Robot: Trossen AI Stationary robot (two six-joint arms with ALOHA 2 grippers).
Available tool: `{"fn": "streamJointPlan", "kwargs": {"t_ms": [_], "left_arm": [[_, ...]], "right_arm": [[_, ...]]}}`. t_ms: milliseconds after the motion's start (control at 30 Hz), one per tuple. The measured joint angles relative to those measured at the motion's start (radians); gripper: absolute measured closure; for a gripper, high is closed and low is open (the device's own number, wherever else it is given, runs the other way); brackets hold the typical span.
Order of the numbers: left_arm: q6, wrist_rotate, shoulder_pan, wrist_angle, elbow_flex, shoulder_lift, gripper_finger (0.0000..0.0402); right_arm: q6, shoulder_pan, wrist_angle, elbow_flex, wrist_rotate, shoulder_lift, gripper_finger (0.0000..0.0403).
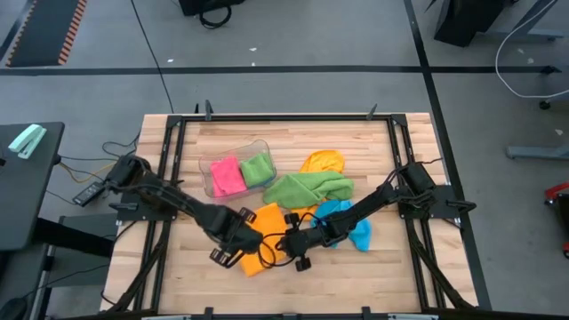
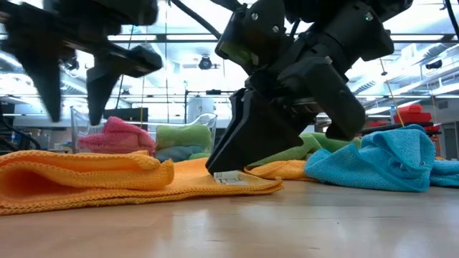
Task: Fold microfiber towels
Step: Fold the bottom yellow microfiber towel
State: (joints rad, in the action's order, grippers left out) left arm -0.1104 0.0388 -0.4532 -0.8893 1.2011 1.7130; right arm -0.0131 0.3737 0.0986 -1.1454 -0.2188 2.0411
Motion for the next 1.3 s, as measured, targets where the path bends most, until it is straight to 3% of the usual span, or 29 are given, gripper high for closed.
{"fn": "streamJointPlan", "kwargs": {"t_ms": [233,400,600,833,1033,1300], "left_arm": [[-0.014,0.022,-0.088,-0.004,0.0,0.0,0.0154],[-0.113,0.088,-0.16,-0.007,0.0,0.0,0.0137],[-0.242,0.237,-0.222,-0.004,0.0,0.001,0.0151],[-0.249,0.242,-0.207,0.035,-0.001,0.001,0.0168],[-0.219,0.278,-0.161,0.21,-0.001,0.001,0.0181],[-0.302,0.226,-0.069,0.3,-0.001,0.001,0.0209]], "right_arm": [[-0.026,0.001,0.0,0.0,0.011,0.0,0.0311],[-0.026,0.0,0.001,0.0,0.011,0.0,0.0311],[-0.025,0.0,0.001,0.0,0.011,0.0,0.0311],[-0.027,0.0,0.001,0.0,0.011,0.0,0.0311],[-0.045,0.0,-0.017,0.0,0.011,-0.006,0.0311],[-0.123,0.009,-0.108,0.066,-0.051,-0.16,0.0311]]}}
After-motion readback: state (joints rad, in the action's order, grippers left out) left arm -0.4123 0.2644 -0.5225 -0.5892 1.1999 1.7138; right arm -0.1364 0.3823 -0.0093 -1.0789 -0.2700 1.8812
